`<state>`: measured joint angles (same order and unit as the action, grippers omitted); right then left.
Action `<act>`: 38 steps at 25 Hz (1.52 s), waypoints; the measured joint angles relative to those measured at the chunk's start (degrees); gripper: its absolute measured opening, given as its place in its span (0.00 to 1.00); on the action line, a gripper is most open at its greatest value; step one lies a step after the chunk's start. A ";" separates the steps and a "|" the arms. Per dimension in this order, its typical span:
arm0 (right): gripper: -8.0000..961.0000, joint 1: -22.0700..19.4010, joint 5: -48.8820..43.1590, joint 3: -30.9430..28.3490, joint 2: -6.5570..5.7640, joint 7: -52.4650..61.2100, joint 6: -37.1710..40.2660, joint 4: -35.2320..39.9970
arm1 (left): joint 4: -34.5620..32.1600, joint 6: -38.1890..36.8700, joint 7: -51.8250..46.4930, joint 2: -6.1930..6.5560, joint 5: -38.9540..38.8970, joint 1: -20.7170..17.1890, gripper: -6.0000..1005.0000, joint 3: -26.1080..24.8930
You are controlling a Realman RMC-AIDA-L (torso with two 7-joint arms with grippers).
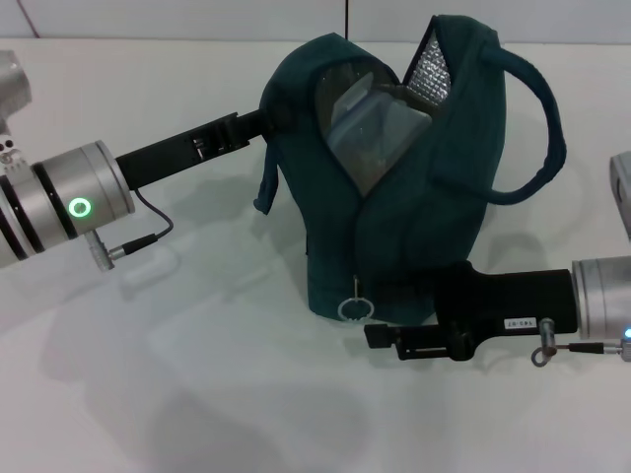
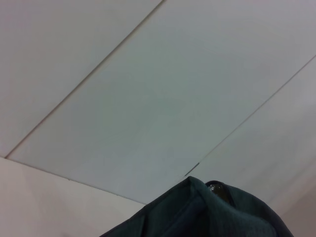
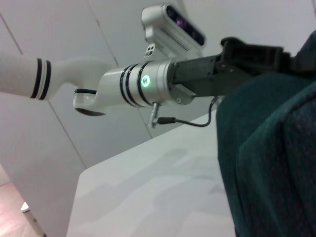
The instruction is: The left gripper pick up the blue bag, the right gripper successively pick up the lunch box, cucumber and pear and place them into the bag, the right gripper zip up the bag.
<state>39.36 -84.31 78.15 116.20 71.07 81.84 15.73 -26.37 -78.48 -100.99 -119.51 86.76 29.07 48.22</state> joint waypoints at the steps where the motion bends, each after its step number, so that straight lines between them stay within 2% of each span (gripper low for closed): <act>1: 0.71 0.03 0.66 0.81 0.00 0.21 -0.27 0.01 | 0.00 0.00 0.00 0.00 -0.01 0.00 0.06 -0.01; 3: 0.67 0.11 1.92 2.89 -0.01 0.82 -0.58 0.38 | 0.00 0.00 0.01 -0.01 -0.02 -0.09 0.06 -0.04; 15: 0.68 -0.68 5.16 5.96 -0.01 1.88 -0.51 0.54 | 0.00 -0.05 0.48 -0.05 -0.26 -0.42 0.06 -0.06; 19: 0.68 -0.81 5.58 8.25 -0.01 1.94 2.49 1.05 | 0.06 -0.09 0.58 -0.05 -0.37 -0.42 0.06 -0.06; 23: 0.68 -1.16 7.60 8.92 -0.01 1.94 -1.44 0.94 | 0.08 -0.19 0.62 -0.04 -0.51 -0.42 0.06 -0.06; 38: 0.68 -1.30 8.67 11.34 -0.01 2.89 -3.50 1.27 | 0.38 -0.25 0.71 -0.01 -0.72 -0.42 0.06 -0.05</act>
<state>38.06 -75.64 89.48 116.19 73.96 78.34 17.00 -25.99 -78.73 -100.28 -119.53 86.03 28.65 48.17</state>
